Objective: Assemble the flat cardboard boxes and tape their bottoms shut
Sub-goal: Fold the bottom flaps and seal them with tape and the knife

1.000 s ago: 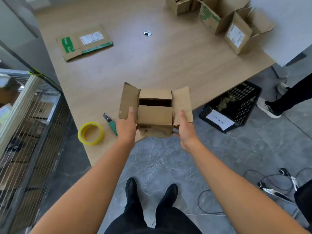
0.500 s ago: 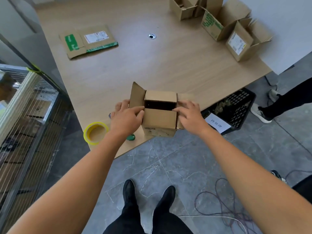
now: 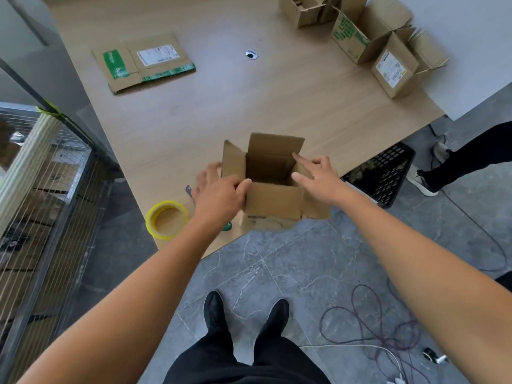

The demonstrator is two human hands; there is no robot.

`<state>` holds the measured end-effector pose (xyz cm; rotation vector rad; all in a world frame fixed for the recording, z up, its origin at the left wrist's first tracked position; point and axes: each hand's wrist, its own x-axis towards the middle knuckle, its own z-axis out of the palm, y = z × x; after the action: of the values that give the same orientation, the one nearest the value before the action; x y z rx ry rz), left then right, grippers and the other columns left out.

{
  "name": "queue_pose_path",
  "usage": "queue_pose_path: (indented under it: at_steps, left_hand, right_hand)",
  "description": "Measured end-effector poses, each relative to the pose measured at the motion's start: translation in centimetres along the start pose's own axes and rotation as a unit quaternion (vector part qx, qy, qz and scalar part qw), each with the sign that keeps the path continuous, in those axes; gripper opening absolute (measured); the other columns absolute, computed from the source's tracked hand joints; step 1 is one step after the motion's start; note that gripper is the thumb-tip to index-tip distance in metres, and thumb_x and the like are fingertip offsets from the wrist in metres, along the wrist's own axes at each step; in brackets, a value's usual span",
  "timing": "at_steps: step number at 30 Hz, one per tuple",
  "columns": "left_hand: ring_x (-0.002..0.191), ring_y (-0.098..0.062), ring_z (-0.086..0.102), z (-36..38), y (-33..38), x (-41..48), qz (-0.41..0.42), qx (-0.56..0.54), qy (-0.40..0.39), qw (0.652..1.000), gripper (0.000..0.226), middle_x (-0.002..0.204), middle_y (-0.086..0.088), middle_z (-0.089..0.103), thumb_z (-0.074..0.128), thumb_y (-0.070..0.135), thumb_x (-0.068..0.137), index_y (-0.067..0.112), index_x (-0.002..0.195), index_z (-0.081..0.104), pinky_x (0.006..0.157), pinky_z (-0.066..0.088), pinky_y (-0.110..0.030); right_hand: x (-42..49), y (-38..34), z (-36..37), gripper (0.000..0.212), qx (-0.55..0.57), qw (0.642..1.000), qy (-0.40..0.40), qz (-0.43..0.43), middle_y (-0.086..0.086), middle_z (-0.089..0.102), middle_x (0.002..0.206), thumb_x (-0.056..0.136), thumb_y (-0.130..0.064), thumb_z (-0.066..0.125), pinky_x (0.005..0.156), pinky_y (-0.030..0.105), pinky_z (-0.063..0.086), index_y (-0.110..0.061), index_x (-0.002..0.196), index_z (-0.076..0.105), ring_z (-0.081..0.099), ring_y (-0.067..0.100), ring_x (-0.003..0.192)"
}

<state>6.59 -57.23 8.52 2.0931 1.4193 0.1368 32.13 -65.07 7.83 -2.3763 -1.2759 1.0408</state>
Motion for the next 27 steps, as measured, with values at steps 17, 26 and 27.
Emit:
queue_pose_path:
  at_steps: [17, 26, 27]
  left_hand:
    - [0.147, -0.02, 0.007, -2.1, 0.3, 2.1, 0.112, 0.112, -0.097, 0.983, 0.052, 0.146, 0.017, 0.038, 0.04, 0.081, 0.085, 0.044, 0.084, 0.077, 0.116, 0.006, -0.051]
    - [0.148, -0.018, -0.031, 0.7, -4.9, 1.3, 0.129, 0.179, -0.05, 0.974, 0.152, 0.166, 0.006, -0.023, 0.033, 0.111, 0.043, 0.026, 0.158, -0.017, 0.121, -0.014, -0.051]
    - [0.149, -0.018, -0.03, 0.9, -5.2, 1.6, 0.135, 0.17, -0.05, 0.975, 0.153, 0.166, 0.005, -0.023, 0.033, 0.111, 0.043, 0.023, 0.158, -0.017, 0.122, -0.013, -0.05]
  right_hand:
    - [0.0, -0.9, 1.2, 0.111, -0.097, 0.995, 0.006, 0.014, -0.005, 0.014, 0.146, 0.066, -0.088, 0.059, 0.106, 0.055, 0.036, -0.055, 0.154, 0.0, 0.026, 0.033, 0.135]
    - [0.1, -0.8, 4.2, 0.095, -0.211, 0.969, 0.129, -0.016, 0.007, 0.029, 0.14, 0.073, -0.096, 0.019, 0.111, 0.069, 0.024, -0.056, 0.151, -0.016, 0.032, 0.035, 0.129]
    - [0.3, -1.1, 4.4, 0.092, -0.222, 0.965, 0.139, -0.021, 0.01, 0.032, 0.137, 0.075, -0.094, 0.017, 0.11, 0.069, 0.024, -0.055, 0.151, -0.016, 0.034, 0.036, 0.127]
